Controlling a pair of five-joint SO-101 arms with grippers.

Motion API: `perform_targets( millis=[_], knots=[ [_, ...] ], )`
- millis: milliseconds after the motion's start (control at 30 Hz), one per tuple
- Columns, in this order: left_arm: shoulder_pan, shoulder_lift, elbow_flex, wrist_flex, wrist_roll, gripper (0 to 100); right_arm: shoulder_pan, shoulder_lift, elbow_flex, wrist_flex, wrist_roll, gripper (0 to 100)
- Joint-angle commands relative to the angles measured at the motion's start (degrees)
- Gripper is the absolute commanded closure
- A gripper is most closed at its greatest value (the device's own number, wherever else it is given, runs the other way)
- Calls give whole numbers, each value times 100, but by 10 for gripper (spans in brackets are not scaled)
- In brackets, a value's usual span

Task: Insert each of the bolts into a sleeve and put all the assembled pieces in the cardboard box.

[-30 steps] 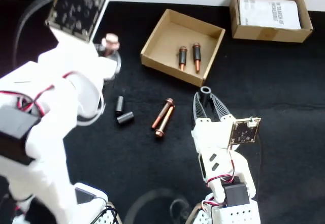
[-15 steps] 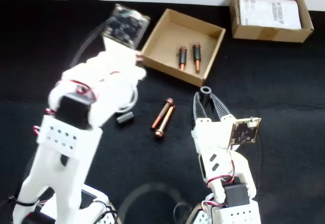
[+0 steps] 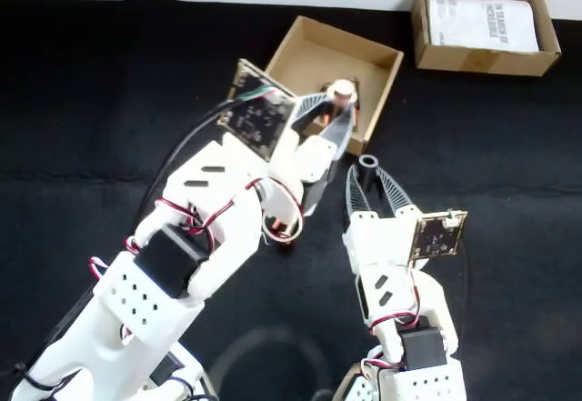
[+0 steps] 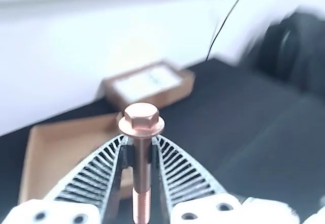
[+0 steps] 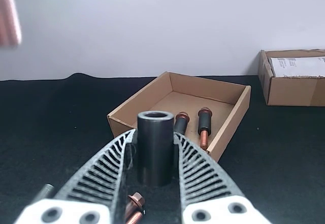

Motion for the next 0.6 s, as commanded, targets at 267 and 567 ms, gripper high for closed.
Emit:
perform_targets(
  millis=[267, 567],
  knots=[
    [22, 1033, 22, -1662, 422, 991, -57, -40, 734, -13, -53, 991],
    [251, 1332, 286, -1829, 615, 991, -57, -48, 734, -101, -53, 991]
  ],
)
